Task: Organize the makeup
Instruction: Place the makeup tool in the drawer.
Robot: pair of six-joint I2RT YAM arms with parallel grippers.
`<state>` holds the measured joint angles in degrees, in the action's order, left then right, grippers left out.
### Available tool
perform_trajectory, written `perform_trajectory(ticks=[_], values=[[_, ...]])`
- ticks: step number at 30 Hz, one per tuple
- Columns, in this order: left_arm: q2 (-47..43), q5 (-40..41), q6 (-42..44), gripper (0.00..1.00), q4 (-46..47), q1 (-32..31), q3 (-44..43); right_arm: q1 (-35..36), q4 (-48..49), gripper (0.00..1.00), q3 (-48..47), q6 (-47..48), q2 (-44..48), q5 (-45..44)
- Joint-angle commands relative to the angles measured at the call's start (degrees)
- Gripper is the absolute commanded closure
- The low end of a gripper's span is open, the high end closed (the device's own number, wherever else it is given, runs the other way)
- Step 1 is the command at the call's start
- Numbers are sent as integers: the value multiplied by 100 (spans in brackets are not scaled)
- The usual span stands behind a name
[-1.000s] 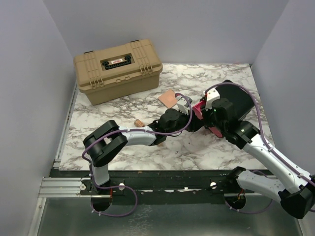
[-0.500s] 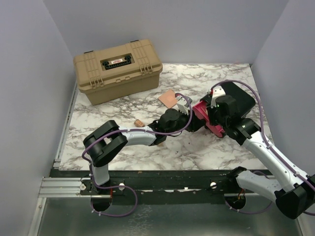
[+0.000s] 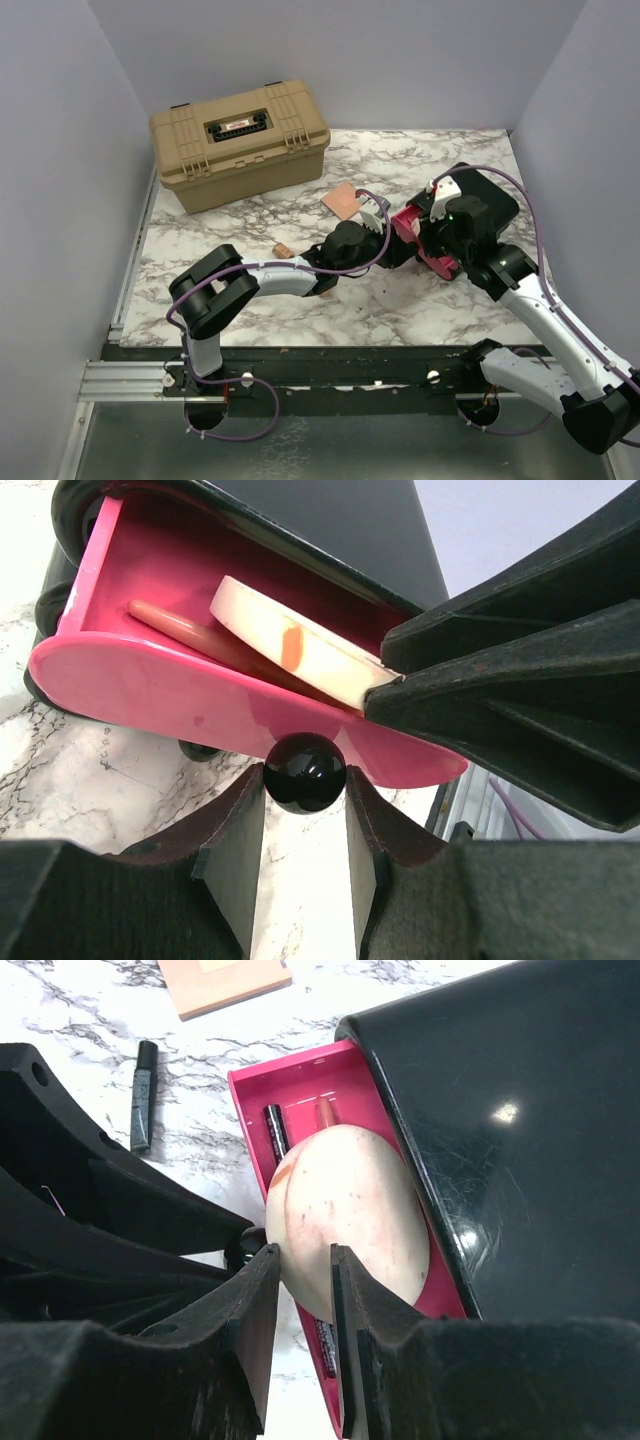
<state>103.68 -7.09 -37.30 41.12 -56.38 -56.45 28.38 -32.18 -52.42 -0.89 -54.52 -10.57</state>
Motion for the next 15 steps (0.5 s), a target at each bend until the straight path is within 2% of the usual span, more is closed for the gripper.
perform_trajectory(ticks=[1, 7, 11, 15], values=[[-85, -99, -32, 64, 194, -31, -43, -28, -69, 68, -50, -61, -167, -21], [-153, -69, -20, 64, 194, -31, 8, -26, -167, 68, -76, -171, -624, -621], [-177, -59, -14, 64, 194, -31, 27, -37, -21, 68, -91, -283, -568, -651], [-194, -45, -5, 64, 194, -33, 39, -68, -25, 68, -155, -349, -536, -1067]])
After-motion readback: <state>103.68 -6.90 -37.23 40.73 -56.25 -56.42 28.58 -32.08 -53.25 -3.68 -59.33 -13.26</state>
